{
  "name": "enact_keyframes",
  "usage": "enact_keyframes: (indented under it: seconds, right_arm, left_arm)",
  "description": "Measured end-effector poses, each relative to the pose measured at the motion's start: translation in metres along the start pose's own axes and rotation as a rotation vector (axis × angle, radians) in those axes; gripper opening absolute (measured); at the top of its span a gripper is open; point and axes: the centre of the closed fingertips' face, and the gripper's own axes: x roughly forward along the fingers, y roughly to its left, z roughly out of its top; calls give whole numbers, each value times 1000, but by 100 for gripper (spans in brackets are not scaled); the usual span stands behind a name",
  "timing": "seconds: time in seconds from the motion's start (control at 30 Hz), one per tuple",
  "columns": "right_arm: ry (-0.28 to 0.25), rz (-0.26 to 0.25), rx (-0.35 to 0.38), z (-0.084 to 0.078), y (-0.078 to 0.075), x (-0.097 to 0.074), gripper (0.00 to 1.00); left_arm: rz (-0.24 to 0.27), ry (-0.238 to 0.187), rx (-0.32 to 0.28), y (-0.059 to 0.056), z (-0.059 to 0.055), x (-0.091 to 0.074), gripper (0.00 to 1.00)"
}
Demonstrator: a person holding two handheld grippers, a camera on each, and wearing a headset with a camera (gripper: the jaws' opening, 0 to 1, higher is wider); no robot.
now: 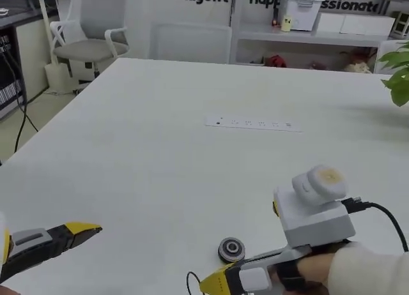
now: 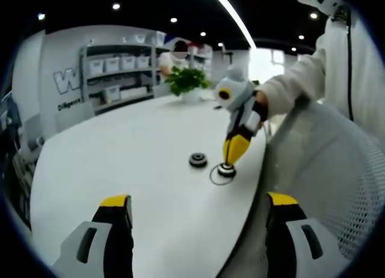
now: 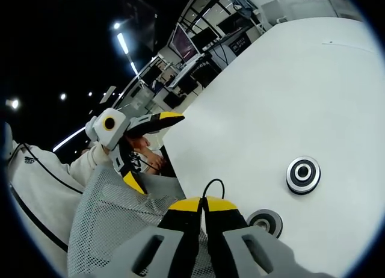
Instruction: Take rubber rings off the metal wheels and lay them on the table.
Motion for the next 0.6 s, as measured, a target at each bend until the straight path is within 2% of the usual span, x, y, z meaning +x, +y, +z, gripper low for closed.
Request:
enact_keyframes:
  seconds: [0.27, 0.6]
  right_arm:
    - [22, 3, -9, -2, -3, 13, 0]
    - [47, -24, -38, -7, -11, 24, 0]
  left_arm:
    - [-1, -2, -13, -1, -2, 1, 93]
    - [1, -1, -19, -2, -3, 1, 92]
